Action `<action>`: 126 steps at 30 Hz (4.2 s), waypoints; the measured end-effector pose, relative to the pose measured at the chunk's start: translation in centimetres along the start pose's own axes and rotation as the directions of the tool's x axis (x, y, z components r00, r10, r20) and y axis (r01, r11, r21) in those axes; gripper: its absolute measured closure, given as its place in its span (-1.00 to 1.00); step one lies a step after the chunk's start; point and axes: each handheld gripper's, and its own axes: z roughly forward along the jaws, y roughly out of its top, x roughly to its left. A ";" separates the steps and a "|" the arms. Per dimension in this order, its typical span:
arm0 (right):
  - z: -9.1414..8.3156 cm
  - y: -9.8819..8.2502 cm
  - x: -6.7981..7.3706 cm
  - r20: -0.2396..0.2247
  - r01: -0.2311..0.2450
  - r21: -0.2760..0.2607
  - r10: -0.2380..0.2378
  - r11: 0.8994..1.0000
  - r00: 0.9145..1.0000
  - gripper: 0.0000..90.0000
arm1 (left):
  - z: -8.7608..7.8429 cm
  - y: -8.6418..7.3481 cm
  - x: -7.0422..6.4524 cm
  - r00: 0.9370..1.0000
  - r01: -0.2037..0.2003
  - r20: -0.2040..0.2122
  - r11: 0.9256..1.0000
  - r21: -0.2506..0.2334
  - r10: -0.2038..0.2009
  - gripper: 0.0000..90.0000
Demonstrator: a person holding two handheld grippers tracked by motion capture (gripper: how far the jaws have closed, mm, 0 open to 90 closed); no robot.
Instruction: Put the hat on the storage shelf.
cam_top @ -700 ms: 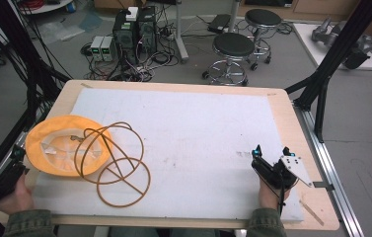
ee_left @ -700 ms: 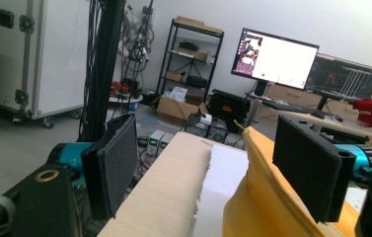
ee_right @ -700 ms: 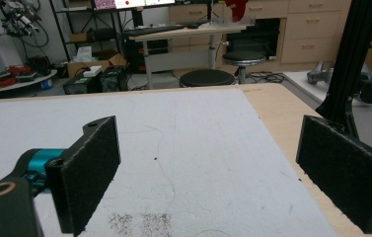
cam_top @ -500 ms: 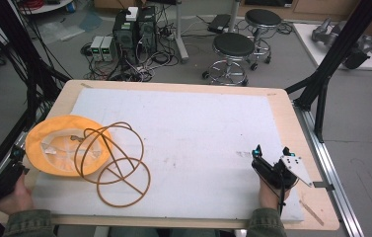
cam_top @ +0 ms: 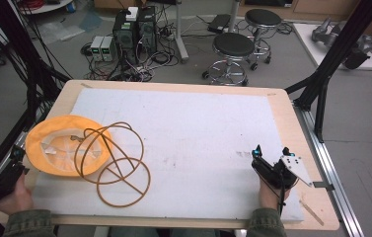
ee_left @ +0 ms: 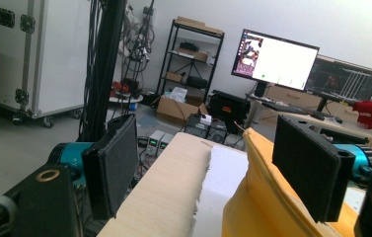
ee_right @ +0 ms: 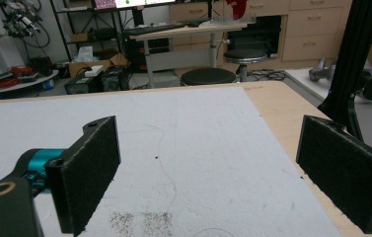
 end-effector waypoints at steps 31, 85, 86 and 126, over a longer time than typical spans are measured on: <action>0.2 -0.1 0.0 -0.020 -0.006 0.017 0.006 1.000 1.000 -0.81 | 0.5 1.3 -1.2 0.996 -0.020 0.084 0.998 0.067 0.015 -0.43; 0.5 -0.3 0.1 -0.030 0.004 0.052 -0.003 0.999 1.000 -0.81 | 2.8 0.0 -1.5 0.952 0.019 0.280 0.936 0.352 -0.125 0.30; 0.5 -0.3 0.1 -0.027 0.006 0.051 -0.004 0.999 1.000 -0.81 | 2.8 0.0 -1.5 0.950 0.023 0.284 0.935 0.355 -0.131 0.36; 0.8 -0.4 0.5 -0.058 0.039 0.057 -0.035 0.998 0.998 -0.81 | 1.8 1.6 -4.1 0.937 0.005 0.337 0.967 0.254 -0.094 0.94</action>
